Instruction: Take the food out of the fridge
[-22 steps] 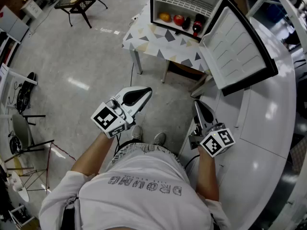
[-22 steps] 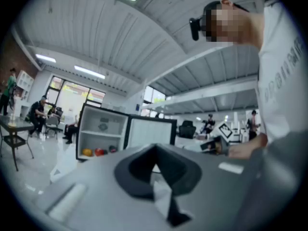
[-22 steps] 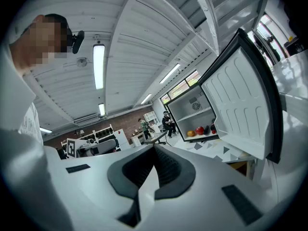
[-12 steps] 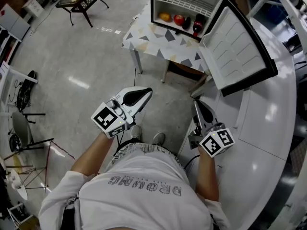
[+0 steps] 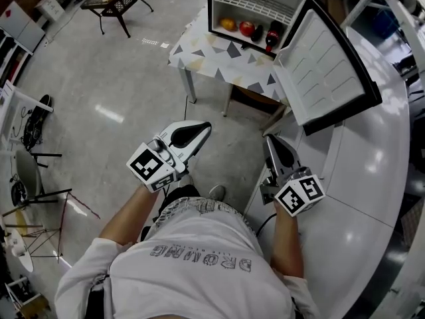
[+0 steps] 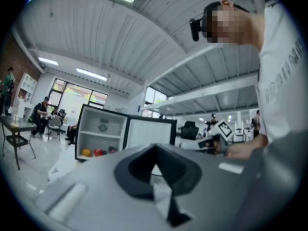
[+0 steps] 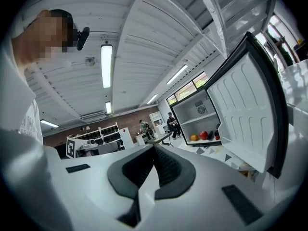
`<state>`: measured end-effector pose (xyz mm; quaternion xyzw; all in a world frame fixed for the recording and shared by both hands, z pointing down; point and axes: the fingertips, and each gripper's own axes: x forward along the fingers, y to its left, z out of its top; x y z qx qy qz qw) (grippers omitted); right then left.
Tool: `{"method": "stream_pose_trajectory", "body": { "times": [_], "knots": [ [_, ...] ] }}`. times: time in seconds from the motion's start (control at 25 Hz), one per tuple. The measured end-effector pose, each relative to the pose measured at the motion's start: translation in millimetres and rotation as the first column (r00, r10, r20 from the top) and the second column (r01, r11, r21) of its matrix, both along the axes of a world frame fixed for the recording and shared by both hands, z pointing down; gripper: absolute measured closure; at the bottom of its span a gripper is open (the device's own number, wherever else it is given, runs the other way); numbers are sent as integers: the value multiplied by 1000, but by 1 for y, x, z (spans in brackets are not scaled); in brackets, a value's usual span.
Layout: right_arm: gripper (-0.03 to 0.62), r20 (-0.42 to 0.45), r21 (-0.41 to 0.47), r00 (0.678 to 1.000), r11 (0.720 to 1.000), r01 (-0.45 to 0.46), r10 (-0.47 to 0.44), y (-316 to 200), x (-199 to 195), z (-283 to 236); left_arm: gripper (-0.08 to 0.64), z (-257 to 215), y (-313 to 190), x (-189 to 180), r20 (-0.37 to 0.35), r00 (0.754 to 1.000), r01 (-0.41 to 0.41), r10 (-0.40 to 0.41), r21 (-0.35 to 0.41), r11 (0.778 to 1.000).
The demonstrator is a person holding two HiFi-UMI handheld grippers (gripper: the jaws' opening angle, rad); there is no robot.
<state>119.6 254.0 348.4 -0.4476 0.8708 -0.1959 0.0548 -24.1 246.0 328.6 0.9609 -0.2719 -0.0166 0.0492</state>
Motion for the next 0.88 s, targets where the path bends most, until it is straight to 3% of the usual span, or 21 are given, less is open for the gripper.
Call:
{"method": "stream_pose_trajectory", "body": {
  "times": [0.88],
  "knots": [
    [603, 7, -23, 1000, 1000, -2, 2, -46, 25, 17, 552, 9, -47, 19, 6, 1000, 7, -7, -7, 1000]
  ]
}}
